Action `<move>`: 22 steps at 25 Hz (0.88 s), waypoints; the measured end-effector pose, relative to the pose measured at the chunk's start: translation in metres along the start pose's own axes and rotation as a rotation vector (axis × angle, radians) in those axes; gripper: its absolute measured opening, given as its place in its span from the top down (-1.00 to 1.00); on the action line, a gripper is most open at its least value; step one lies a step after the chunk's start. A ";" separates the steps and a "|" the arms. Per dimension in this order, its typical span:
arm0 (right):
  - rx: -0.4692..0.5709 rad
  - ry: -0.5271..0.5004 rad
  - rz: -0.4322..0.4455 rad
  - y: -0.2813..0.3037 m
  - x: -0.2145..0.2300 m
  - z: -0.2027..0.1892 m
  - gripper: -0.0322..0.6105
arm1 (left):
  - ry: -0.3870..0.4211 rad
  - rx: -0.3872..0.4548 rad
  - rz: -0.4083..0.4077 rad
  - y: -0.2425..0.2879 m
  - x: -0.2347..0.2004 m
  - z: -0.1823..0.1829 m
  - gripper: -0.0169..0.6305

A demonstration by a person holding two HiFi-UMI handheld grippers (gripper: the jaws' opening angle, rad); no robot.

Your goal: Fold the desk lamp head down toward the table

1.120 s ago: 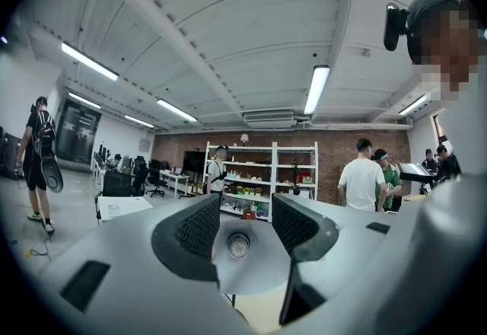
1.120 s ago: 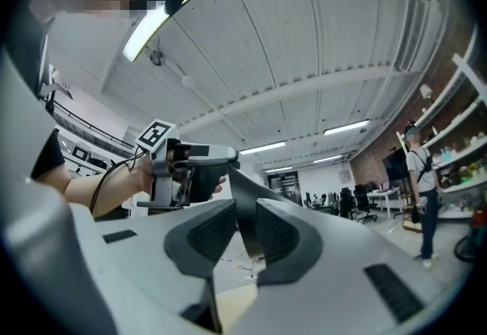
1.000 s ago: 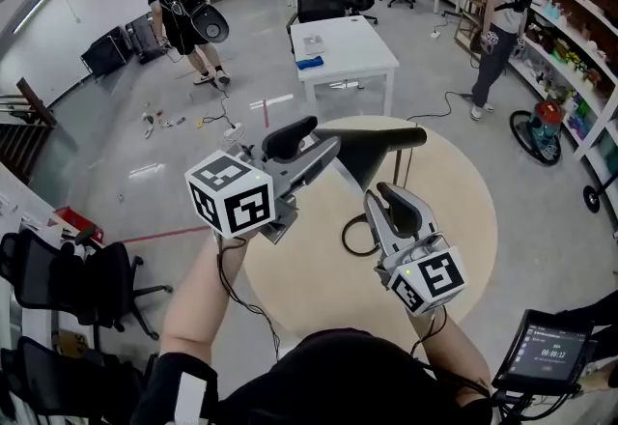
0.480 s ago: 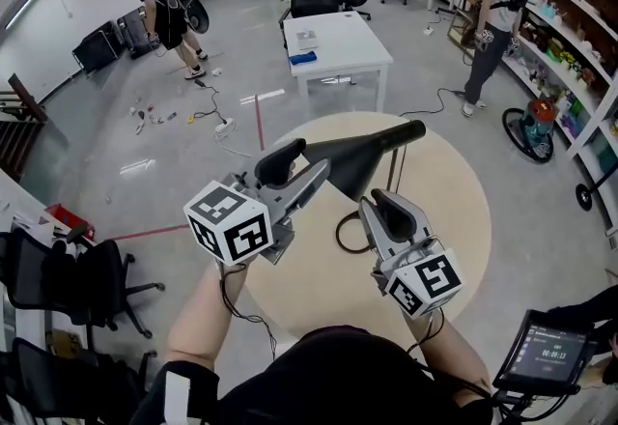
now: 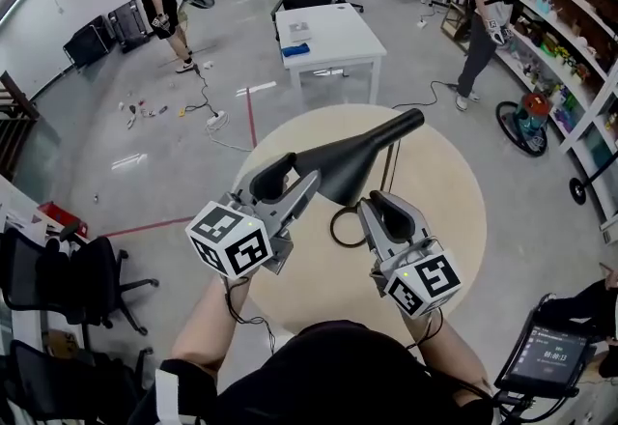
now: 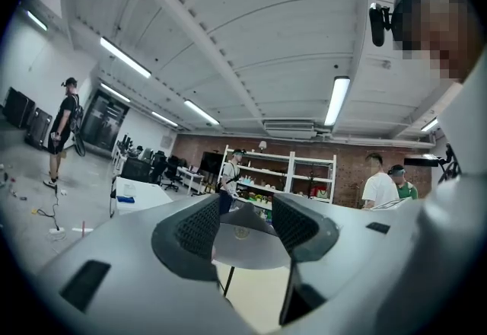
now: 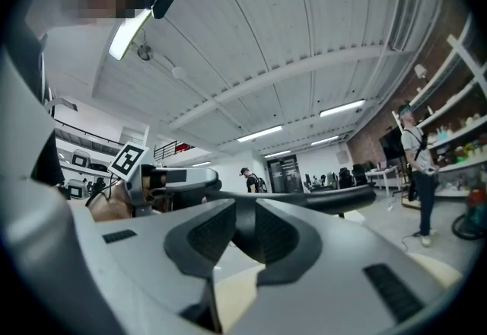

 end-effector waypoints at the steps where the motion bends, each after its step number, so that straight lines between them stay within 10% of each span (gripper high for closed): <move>1: -0.002 0.001 -0.001 0.000 0.000 -0.001 0.69 | -0.004 -0.004 0.006 -0.001 -0.002 -0.003 0.27; 22: -0.046 0.043 -0.003 -0.001 0.003 -0.021 0.69 | -0.030 -0.122 0.071 0.001 -0.025 -0.059 0.27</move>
Point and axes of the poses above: the fingertips, and each gripper's own axes: y forward along the fingers, x to its right, z out of its top, the point moved 5 cm from there along -y, backward along the fingers, and after that the axes turned 15 degrees about -y, right-handed, at the moved point
